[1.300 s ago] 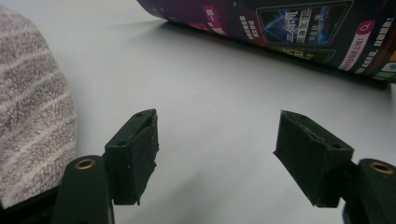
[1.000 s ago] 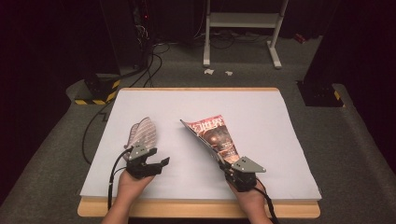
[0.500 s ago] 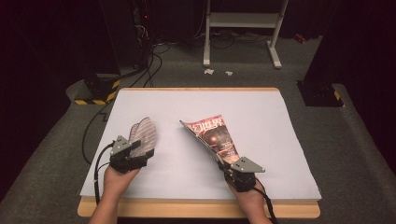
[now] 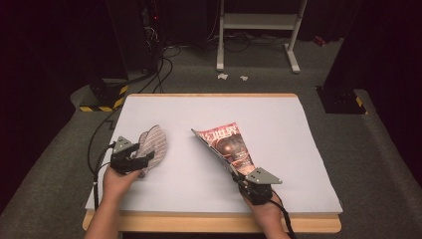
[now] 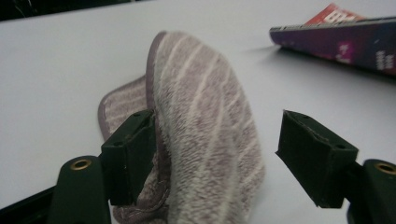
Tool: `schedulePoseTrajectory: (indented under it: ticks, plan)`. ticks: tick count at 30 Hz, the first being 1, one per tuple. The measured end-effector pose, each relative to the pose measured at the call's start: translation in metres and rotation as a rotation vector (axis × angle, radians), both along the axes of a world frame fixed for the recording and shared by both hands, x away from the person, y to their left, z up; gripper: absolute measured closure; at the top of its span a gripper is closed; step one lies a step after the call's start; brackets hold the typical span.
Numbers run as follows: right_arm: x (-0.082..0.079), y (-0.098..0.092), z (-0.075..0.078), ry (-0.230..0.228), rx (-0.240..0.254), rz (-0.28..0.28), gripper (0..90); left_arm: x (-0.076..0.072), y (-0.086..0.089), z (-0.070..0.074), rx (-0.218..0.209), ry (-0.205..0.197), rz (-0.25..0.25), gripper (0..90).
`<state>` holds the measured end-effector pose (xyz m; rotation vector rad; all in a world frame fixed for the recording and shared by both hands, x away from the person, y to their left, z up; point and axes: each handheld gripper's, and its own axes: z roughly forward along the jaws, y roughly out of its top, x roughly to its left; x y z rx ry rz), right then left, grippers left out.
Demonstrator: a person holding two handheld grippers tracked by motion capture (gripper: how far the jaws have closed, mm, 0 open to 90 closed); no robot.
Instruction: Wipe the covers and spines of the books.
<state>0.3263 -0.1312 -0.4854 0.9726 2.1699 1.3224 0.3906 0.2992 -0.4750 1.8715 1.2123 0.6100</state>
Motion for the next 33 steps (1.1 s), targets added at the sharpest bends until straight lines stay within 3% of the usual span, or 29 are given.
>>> schedulePoseTrajectory:
  ticks: [4,8,11,16,18,22,33]
  plan:
    - [0.0,0.0,0.0,0.005,0.004,-0.001,83.9,0.009,-0.001,-0.013,0.042,0.056,0.033,35.0]
    - [0.0,0.0,0.0,0.006,0.007,0.0,83.9,0.012,0.001,-0.025,0.021,0.097,0.04,49.5]
    - [0.001,0.0,0.0,0.006,0.009,0.002,83.9,0.009,0.0,-0.031,0.027,0.073,0.035,58.8]
    - [0.001,0.0,0.0,0.005,0.011,0.005,84.0,0.005,-0.004,-0.029,0.028,0.046,0.032,71.0]
    - [0.001,-0.001,0.0,0.014,0.019,0.007,84.0,0.002,-0.006,-0.026,0.025,0.025,0.025,72.0]
    - [0.002,-0.003,0.001,0.02,0.034,0.012,84.1,-0.003,-0.011,-0.016,-0.031,-0.017,0.011,72.4]
    - [-0.001,-0.005,0.001,0.027,0.047,0.035,84.2,0.0,-0.037,0.01,-0.078,-0.068,-0.029,71.9]
